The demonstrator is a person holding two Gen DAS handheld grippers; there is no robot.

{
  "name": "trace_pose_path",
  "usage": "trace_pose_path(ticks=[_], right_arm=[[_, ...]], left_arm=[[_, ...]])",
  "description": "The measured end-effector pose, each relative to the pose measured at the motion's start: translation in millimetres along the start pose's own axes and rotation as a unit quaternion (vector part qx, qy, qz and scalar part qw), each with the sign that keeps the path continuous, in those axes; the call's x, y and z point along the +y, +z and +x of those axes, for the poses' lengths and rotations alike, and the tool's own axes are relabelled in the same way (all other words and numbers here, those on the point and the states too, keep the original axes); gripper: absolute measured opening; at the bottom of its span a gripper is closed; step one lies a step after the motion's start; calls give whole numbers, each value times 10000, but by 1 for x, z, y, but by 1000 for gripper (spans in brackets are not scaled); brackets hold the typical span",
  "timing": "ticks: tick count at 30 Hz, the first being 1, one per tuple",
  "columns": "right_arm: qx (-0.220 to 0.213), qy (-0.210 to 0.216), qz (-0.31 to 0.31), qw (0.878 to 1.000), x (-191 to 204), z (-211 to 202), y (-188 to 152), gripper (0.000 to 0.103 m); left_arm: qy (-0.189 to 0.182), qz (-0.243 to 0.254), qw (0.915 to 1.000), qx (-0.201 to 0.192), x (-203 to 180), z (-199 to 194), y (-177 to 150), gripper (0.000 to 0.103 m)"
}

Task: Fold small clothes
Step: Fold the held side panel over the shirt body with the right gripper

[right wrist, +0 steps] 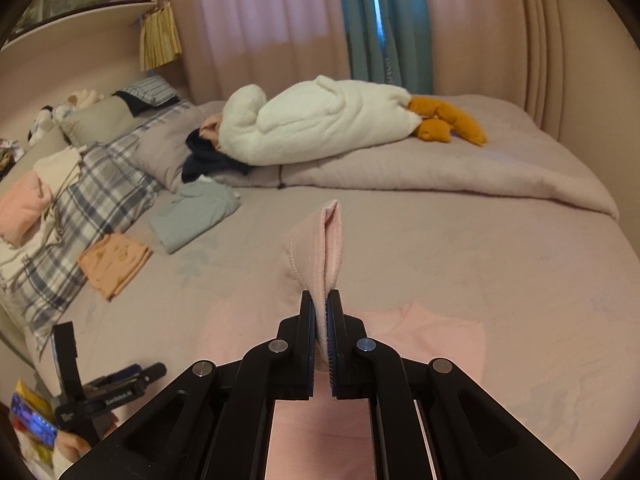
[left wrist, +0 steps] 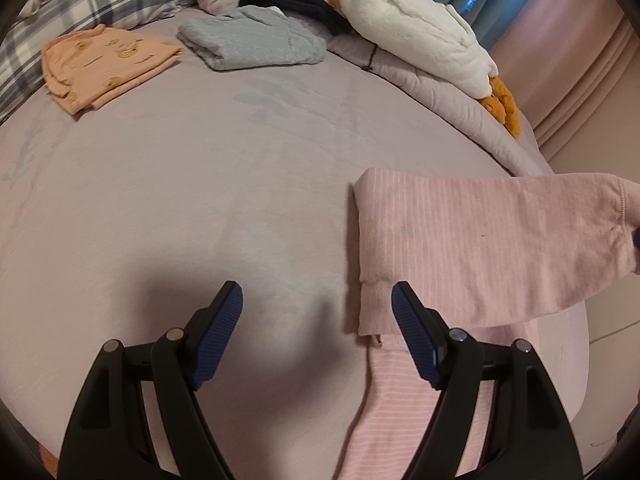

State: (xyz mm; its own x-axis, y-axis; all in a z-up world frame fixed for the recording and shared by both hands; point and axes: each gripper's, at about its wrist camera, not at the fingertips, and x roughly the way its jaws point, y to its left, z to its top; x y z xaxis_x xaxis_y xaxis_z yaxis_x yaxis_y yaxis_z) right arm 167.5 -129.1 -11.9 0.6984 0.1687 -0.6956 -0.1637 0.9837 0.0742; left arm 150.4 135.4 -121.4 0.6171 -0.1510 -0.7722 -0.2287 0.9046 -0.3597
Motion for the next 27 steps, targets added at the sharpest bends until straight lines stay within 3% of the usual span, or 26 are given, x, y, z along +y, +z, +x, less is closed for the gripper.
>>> trace_pose_path(ticks=[3, 8, 10, 15, 27], right_arm=[[-1, -87, 72, 9999, -10, -3, 2, 7], [15, -318, 145, 9994, -25, -3, 1, 7], [46, -359, 194, 9992, -31, -2, 0, 7], [135, -694, 201, 9973, -45, 6, -1, 7], [559, -953, 559, 9923, -79, 31, -14, 7]], left_arm=[[-61, 82, 9999, 92, -11, 10, 3, 72], [-113, 209, 9989, 398, -25, 33, 5, 45], [-128, 268, 9984, 491, -31, 41, 4, 42], [-84, 440, 9969, 649, -40, 56, 3, 42], [128, 630, 9945, 830, -49, 81, 2, 46]])
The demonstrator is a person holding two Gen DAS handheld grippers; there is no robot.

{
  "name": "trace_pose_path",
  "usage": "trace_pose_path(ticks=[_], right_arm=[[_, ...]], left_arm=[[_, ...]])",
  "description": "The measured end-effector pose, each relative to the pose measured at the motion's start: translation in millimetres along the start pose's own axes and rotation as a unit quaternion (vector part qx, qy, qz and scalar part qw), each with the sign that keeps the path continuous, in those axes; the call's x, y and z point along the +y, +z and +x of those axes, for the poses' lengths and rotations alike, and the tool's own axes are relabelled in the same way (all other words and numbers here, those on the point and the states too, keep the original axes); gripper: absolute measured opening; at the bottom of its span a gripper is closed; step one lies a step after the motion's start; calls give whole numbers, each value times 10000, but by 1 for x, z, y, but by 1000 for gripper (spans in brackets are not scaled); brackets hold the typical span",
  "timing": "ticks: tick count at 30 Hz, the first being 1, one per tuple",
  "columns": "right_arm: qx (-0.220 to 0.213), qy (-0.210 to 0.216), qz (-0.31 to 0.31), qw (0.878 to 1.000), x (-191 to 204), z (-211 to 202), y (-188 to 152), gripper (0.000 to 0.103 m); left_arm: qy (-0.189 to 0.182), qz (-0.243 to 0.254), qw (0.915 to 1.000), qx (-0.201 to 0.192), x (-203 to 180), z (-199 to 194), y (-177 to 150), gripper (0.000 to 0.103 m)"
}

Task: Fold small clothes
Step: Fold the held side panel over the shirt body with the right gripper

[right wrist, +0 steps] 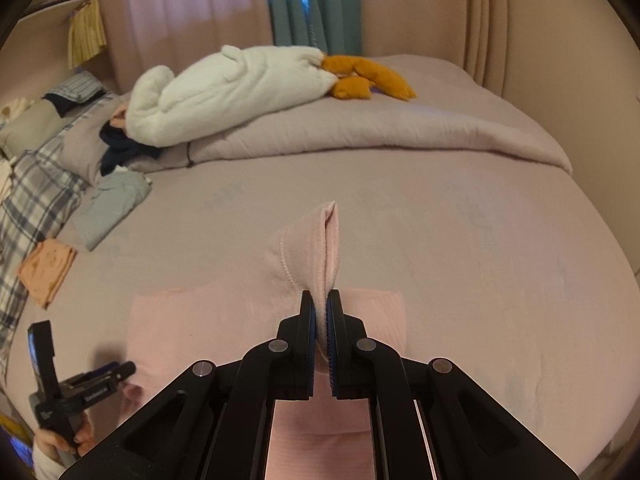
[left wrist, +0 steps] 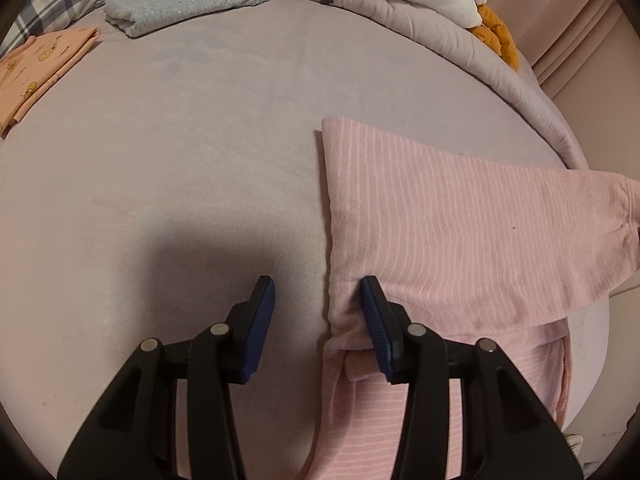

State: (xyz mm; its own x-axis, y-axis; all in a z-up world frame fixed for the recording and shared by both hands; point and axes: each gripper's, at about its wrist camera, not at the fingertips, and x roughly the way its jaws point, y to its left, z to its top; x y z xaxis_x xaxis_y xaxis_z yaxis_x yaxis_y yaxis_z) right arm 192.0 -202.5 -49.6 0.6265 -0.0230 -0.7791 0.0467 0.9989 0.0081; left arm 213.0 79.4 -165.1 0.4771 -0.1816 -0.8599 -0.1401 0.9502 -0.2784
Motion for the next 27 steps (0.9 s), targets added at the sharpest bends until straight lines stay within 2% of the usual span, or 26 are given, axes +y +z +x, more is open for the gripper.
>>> trace_pose_path(ticks=[27], right_arm=[[863, -307, 550, 9943, -40, 68, -37, 7]], left_arm=[[106, 79, 9999, 82, -2, 8, 2, 51]])
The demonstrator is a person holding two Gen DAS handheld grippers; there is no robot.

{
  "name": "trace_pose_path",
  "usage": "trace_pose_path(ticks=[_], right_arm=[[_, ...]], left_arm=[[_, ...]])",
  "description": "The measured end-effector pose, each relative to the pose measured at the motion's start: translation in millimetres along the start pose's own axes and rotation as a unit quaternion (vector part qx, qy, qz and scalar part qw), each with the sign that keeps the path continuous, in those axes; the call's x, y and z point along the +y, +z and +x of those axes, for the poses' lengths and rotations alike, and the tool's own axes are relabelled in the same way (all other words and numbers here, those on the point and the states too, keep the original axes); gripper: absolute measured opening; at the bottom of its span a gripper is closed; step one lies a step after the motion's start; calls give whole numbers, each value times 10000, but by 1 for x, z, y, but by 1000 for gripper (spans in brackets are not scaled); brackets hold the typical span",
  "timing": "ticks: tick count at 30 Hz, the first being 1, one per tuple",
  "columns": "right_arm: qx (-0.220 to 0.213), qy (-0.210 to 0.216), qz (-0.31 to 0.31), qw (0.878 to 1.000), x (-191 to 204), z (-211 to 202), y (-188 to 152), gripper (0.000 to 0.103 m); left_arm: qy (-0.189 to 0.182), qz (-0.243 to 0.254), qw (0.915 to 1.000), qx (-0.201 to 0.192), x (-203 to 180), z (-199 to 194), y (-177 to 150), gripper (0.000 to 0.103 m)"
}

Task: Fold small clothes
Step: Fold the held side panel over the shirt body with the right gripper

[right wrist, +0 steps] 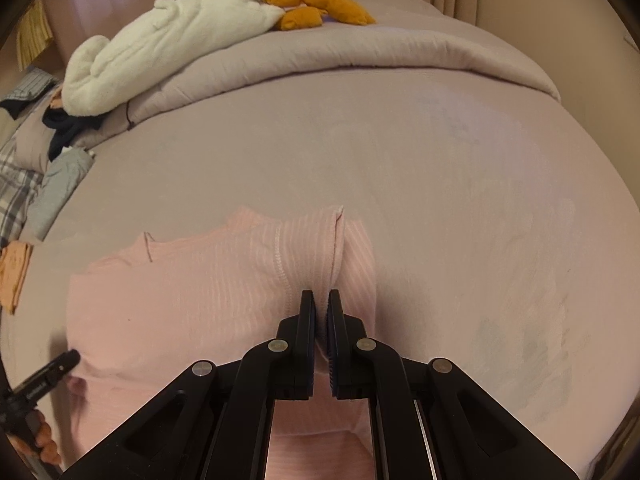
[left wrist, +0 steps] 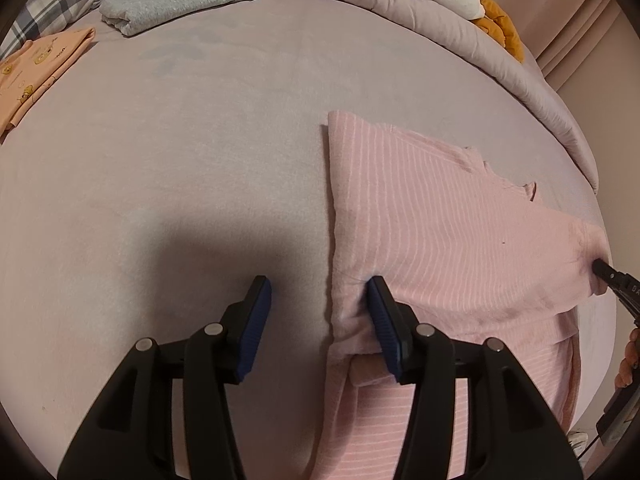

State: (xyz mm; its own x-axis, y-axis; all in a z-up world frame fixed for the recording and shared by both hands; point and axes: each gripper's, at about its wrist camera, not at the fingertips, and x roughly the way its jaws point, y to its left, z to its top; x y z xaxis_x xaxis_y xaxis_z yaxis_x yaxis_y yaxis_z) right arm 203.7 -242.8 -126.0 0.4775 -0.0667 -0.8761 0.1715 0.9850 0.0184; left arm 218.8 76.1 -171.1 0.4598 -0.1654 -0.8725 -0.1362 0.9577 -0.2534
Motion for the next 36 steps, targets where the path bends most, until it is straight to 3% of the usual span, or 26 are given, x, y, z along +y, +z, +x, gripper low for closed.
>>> trace_pose_path(ticks=[17, 36], right_arm=[[332, -83, 126, 9993, -8, 28, -9, 6], [411, -247, 33, 9988, -6, 41, -10, 6]], left_arm=[[29, 35, 10000, -8, -2, 2, 2, 53], [52, 49, 10000, -49, -4, 4, 0, 55]])
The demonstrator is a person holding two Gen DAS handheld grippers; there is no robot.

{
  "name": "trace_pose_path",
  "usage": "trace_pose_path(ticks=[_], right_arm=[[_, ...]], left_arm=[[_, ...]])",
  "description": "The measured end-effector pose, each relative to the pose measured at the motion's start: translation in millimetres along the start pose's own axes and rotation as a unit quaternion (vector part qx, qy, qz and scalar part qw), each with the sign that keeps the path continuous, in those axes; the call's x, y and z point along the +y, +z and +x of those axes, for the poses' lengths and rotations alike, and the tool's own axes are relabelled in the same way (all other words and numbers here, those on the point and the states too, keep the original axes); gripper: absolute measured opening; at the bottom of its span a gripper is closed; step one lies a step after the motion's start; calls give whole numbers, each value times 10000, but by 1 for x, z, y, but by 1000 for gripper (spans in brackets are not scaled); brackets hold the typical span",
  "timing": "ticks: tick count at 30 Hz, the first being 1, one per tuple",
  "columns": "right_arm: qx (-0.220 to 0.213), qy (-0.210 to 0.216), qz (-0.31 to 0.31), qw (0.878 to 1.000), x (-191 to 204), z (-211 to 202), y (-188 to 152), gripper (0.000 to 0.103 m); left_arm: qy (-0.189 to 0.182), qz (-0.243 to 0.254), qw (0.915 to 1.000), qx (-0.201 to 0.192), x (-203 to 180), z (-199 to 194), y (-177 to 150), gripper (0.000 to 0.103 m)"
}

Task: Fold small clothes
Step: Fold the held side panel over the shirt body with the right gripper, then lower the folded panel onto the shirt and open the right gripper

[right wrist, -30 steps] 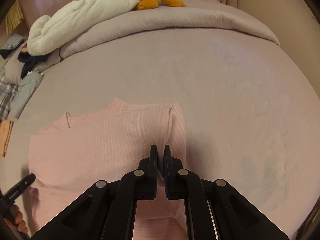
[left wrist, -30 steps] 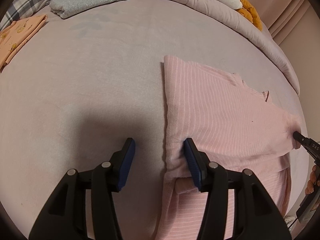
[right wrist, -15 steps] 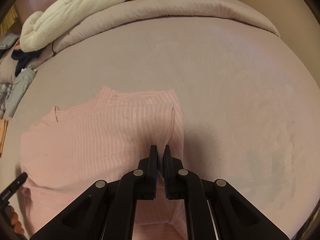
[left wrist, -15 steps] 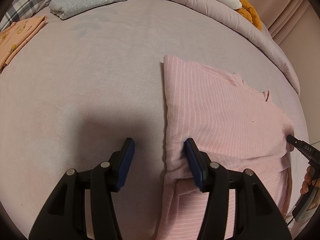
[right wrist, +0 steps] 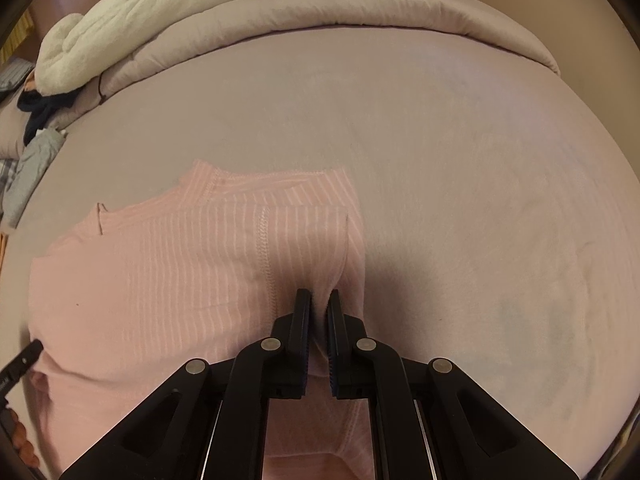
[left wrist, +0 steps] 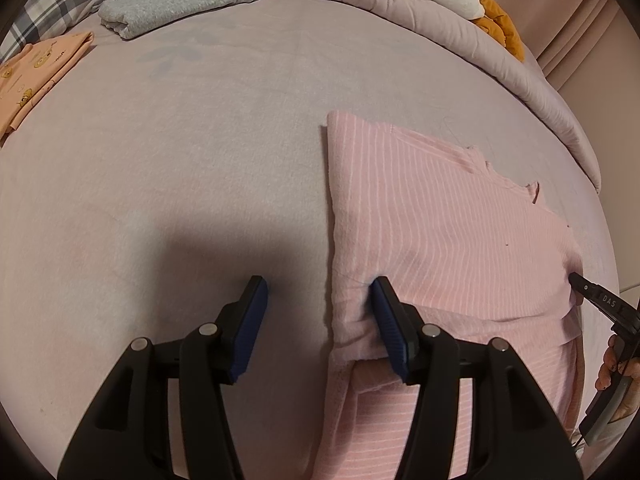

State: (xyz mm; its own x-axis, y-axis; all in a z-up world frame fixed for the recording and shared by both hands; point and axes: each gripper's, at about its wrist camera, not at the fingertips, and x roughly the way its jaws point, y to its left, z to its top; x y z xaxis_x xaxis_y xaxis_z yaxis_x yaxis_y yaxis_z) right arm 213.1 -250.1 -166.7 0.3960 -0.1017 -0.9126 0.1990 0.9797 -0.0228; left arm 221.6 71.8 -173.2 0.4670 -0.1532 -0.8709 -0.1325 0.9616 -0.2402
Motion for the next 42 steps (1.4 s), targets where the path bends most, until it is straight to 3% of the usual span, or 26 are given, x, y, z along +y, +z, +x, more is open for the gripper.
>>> trace_pose_path(ticks=[14, 25, 42], right_arm=[[-136, -133, -196, 9996, 5, 6, -8, 6], [-295, 96, -97, 9995, -4, 1, -19, 6], [-325, 39, -22, 9995, 0, 6, -14, 6]], left_arm=[[23, 35, 10000, -32, -1, 1, 0, 57], [28, 3, 10000, -85, -3, 1, -2, 59], [18, 37, 10000, -51, -5, 3, -1, 63]])
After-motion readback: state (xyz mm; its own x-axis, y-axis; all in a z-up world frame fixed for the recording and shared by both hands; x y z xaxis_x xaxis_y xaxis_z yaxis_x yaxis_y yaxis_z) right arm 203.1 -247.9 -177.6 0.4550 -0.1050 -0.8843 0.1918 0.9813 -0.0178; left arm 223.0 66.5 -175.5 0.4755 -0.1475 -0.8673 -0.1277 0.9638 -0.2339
